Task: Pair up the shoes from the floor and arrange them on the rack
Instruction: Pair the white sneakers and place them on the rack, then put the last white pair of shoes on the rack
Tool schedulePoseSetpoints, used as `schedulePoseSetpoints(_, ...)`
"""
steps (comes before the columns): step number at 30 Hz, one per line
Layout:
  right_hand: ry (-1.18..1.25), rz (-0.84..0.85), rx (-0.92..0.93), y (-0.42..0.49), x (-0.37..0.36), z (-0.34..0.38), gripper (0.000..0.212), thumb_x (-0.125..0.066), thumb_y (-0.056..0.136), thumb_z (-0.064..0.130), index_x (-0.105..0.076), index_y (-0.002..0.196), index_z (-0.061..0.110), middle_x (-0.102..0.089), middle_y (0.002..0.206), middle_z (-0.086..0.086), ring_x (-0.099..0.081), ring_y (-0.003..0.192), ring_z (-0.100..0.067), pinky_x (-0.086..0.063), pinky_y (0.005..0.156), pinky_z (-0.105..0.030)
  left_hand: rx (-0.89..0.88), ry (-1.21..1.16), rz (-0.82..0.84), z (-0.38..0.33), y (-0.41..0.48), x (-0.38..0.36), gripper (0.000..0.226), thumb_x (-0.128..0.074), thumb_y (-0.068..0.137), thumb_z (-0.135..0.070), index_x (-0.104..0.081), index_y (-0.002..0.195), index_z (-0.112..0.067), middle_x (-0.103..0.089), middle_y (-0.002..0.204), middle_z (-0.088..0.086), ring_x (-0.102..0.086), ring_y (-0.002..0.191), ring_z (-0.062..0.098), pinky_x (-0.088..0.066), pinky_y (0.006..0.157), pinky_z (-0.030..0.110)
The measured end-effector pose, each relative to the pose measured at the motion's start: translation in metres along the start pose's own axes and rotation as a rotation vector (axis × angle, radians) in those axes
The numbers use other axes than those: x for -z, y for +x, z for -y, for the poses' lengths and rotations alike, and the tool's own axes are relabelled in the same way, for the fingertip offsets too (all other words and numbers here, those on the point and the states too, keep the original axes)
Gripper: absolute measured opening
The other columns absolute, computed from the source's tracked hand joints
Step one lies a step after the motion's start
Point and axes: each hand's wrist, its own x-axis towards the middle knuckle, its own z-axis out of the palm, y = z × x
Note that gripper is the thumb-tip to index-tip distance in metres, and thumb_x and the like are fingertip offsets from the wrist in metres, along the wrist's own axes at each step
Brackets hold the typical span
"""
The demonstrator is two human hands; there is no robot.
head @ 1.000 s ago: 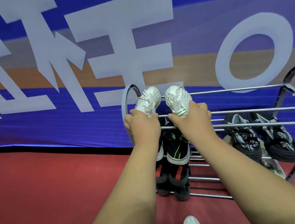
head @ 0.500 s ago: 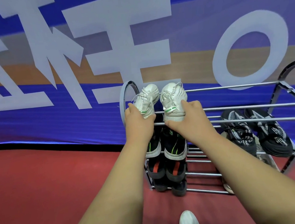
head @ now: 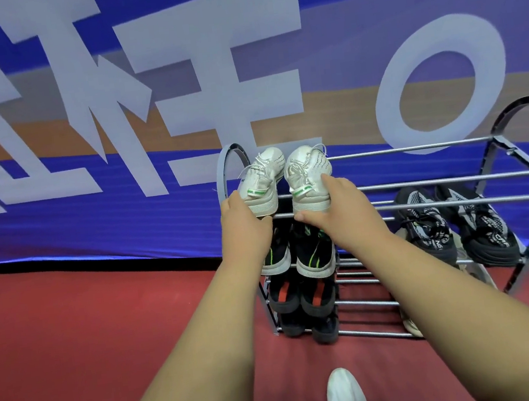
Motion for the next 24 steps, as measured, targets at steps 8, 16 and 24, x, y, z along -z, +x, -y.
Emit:
schedulePoseSetpoints(8, -0.072, -0.016, -0.019, -0.012, 0.004, 0.007, 0.071, -0.074, 0.076, 0.072, -0.055, 0.122, 0.021, -0.057, 0.119, 0.002, -0.056, 0.114, -0.025, -0.052, 0.097, -0.044, 0.112, 0.072, 0.034, -0.006, -0.028, 0.016, 0.043, -0.068, 0.090, -0.014, -0.051, 0.128, -0.007, -0.050, 0.129, 0.011, -0.058, 0.103, 0.029, -0.054, 0.085, 0.042)
schedulePoseSetpoints(16, -0.188, -0.169, -0.016, -0.077, 0.047, 0.001, 0.036, -0.072, 0.094, 0.032, -0.060, 0.123, 0.014, -0.053, 0.120, -0.006, -0.052, 0.113, -0.031, -0.048, 0.099, -0.044, 0.184, 0.335, 0.676, -0.024, -0.086, -0.002, 0.020, -0.063, 0.090, -0.024, -0.059, 0.074, -0.013, -0.056, 0.068, 0.007, -0.052, 0.059, 0.025, -0.038, 0.052, 0.027)
schedulePoseSetpoints(24, -0.339, 0.137, 0.004, -0.132, 0.068, -0.067, 0.006, -0.060, 0.092, 0.020, -0.065, 0.092, 0.021, -0.060, 0.096, -0.003, -0.059, 0.096, -0.030, -0.050, 0.083, -0.042, 0.209, 0.470, 1.083, -0.027, -0.126, -0.067, 0.039, -0.066, 0.089, -0.045, -0.073, 0.082, -0.008, -0.077, 0.087, 0.017, -0.066, 0.067, 0.029, -0.059, 0.073, 0.039)
